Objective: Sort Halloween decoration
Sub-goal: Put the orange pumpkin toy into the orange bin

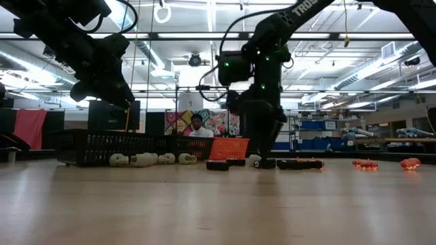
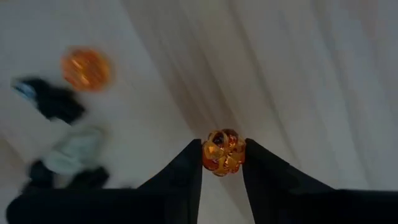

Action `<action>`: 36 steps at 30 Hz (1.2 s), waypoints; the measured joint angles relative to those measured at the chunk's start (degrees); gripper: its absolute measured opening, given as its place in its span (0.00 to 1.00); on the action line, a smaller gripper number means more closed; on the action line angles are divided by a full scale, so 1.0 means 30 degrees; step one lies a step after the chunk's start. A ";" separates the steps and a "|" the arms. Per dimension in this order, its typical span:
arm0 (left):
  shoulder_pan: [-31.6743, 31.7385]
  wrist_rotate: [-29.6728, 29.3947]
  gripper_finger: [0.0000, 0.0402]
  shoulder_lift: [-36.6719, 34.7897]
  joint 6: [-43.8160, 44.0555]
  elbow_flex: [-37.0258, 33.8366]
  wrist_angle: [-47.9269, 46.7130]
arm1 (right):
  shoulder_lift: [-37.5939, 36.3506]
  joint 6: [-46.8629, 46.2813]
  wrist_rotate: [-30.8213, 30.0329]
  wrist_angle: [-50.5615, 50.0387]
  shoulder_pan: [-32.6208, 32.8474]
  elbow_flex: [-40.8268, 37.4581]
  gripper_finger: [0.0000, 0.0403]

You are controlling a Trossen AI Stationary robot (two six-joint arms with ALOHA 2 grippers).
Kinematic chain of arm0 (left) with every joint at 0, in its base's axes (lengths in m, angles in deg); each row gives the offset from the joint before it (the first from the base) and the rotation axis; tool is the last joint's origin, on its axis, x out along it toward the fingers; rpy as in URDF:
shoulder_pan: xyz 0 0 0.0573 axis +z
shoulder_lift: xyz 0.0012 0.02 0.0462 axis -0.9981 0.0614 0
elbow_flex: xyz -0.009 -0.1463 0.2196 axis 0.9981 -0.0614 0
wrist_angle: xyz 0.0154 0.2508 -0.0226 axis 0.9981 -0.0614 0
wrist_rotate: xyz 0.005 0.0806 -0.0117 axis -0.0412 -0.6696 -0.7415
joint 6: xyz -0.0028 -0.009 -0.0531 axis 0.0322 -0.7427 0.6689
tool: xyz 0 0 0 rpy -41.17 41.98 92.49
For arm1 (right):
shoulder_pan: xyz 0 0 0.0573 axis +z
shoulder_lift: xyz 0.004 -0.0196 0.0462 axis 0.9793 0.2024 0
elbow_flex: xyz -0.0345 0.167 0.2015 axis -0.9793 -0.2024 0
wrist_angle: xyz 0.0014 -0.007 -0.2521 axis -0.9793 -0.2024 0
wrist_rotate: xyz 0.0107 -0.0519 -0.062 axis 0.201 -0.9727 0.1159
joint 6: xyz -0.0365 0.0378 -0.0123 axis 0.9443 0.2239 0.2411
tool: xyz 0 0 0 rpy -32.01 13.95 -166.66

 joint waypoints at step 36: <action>-0.0007 0.0000 0.31 -0.0003 0.0212 -0.0005 0.0940 | -0.0021 0.0119 -0.1742 1.2699 -0.3022 0.0739 0.27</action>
